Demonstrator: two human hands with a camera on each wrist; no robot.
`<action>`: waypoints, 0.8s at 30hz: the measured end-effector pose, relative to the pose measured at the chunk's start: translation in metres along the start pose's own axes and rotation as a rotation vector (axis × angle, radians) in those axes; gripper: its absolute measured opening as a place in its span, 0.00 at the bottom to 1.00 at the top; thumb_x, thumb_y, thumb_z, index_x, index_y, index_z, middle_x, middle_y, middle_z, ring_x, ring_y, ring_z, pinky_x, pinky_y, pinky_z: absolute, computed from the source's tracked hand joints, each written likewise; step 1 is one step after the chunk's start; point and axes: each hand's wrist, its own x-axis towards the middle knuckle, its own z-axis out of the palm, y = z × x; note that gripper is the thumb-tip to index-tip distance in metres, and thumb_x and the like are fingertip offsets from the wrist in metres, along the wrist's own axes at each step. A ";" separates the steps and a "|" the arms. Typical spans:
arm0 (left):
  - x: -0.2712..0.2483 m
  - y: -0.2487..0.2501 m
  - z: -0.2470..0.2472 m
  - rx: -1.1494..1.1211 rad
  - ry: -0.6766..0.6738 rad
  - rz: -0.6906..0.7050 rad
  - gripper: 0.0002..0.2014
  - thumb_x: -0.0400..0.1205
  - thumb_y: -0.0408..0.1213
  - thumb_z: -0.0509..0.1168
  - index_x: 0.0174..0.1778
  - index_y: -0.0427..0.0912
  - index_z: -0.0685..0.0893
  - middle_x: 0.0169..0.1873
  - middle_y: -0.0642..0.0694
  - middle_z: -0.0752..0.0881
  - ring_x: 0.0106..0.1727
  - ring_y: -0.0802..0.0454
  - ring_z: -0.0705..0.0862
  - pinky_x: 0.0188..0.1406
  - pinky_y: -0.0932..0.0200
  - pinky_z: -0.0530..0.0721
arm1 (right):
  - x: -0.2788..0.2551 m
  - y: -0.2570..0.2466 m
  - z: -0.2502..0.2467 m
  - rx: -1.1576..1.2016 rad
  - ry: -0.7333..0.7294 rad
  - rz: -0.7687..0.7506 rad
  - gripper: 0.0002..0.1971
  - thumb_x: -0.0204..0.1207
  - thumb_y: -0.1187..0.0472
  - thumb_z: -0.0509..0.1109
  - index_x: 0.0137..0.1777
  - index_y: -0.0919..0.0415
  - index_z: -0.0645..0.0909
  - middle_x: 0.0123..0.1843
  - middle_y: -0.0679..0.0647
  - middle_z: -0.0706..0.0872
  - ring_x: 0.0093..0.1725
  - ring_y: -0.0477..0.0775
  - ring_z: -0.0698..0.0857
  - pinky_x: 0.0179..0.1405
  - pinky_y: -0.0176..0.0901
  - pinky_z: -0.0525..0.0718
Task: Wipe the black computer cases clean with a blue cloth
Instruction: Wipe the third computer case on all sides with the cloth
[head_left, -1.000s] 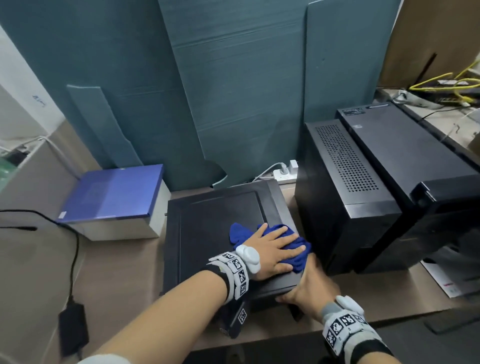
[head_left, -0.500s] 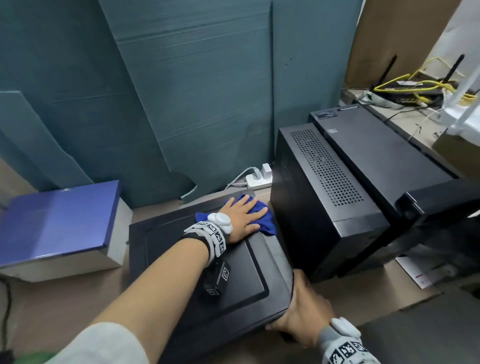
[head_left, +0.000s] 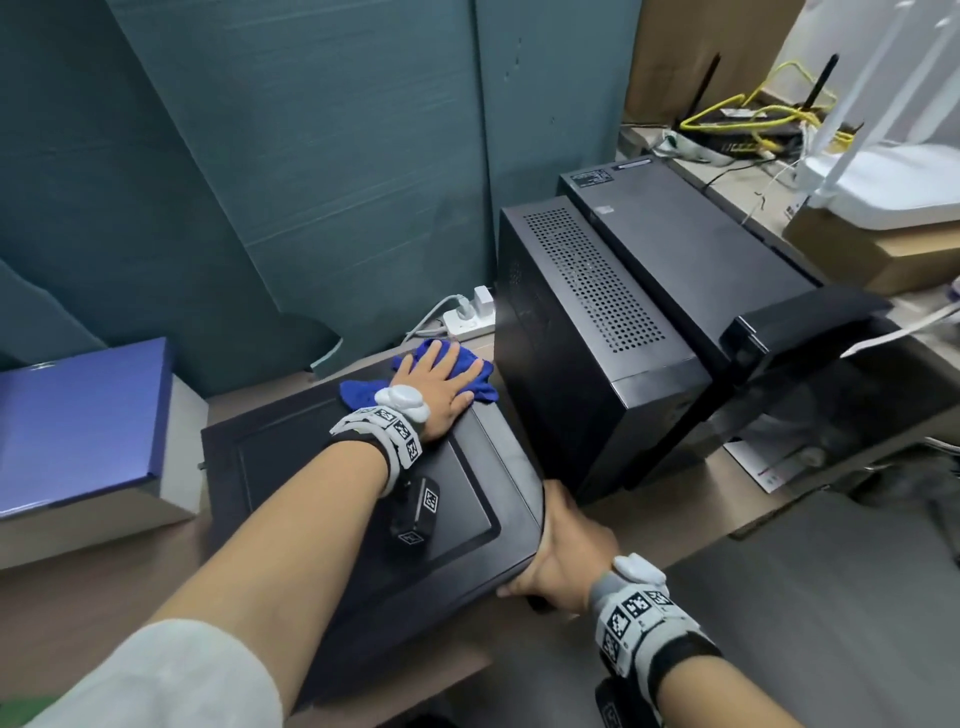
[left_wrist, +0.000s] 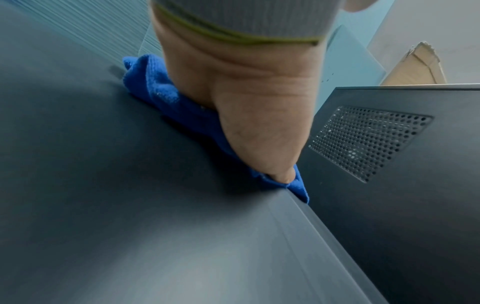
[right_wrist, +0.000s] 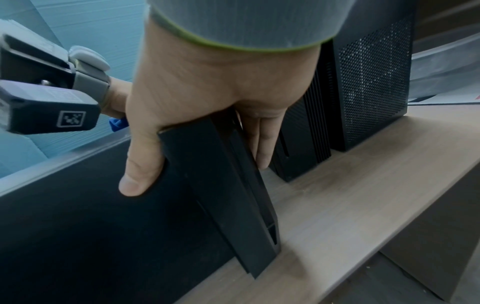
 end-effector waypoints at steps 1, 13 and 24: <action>-0.006 0.006 0.001 0.003 0.001 0.001 0.28 0.91 0.59 0.39 0.88 0.65 0.43 0.89 0.50 0.42 0.89 0.42 0.40 0.86 0.35 0.45 | 0.000 0.000 0.000 0.001 -0.003 -0.003 0.54 0.36 0.25 0.82 0.59 0.41 0.58 0.66 0.42 0.83 0.59 0.64 0.88 0.56 0.53 0.85; -0.106 0.072 0.028 -0.021 0.052 0.152 0.27 0.91 0.57 0.43 0.88 0.65 0.50 0.89 0.46 0.48 0.89 0.40 0.41 0.85 0.34 0.48 | -0.008 -0.001 0.002 0.007 0.027 -0.029 0.60 0.37 0.27 0.83 0.69 0.41 0.56 0.66 0.44 0.80 0.59 0.61 0.87 0.56 0.51 0.86; -0.218 -0.040 0.052 -0.063 0.072 -0.453 0.29 0.90 0.56 0.44 0.88 0.63 0.45 0.89 0.44 0.47 0.89 0.37 0.43 0.85 0.34 0.52 | -0.005 0.006 0.009 0.057 0.077 -0.081 0.56 0.32 0.27 0.85 0.58 0.42 0.60 0.56 0.41 0.80 0.49 0.59 0.88 0.55 0.57 0.88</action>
